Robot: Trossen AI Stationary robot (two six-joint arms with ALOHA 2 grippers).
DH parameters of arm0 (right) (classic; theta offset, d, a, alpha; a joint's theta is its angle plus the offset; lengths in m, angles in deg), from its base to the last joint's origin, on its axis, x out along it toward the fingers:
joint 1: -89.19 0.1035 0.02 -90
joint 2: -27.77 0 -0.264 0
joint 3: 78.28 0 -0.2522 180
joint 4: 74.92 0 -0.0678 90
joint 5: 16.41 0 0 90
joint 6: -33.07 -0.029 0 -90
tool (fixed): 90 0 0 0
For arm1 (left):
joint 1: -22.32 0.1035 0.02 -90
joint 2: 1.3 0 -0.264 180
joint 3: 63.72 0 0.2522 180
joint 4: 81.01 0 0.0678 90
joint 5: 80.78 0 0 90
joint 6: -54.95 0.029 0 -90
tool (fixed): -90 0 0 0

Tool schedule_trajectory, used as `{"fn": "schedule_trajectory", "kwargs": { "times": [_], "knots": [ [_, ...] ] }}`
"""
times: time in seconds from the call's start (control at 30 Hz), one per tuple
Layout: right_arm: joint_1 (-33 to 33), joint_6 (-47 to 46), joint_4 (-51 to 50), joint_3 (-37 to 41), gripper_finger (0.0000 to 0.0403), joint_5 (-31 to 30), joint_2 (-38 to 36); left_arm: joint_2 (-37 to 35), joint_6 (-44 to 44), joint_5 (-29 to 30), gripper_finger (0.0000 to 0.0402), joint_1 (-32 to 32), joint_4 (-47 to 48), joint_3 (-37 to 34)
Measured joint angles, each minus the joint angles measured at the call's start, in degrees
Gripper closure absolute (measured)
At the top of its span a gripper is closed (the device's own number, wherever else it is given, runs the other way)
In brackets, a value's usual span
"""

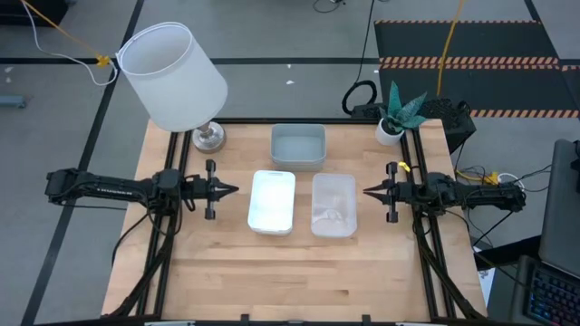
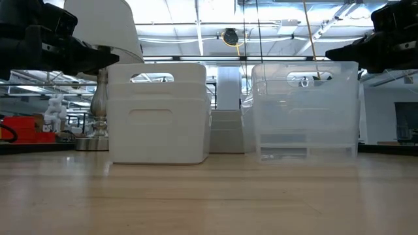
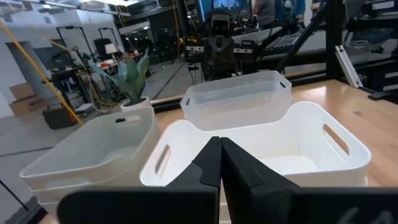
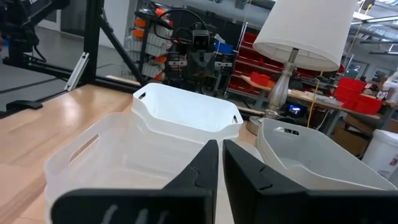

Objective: Stack baskets by color
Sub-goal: Return to Home Position

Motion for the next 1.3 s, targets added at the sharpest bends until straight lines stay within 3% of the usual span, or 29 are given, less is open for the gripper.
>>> {"fn": "schedule_trajectory", "kwargs": {
  "times": [0.17, 0.83, 1.3],
  "knots": [
    [0.00, 0.50, 0.00, 0.00, 0.0387, 0.00, 0.00, -2.28, -2.06, -3.01, 0.0397, 0.00, 3.30, 0.04],
    [0.00, 0.31, 0.00, 0.00, 0.0387, -0.02, 0.00, -20.52, -5.69, -3.00, 0.0399, 0.00, 25.57, 0.04],
    [0.01, 0.31, 0.00, -0.01, 0.0387, -0.02, 0.01, -23.55, -2.72, -2.98, 0.0393, 0.00, 29.71, 0.04]
  ]
}}
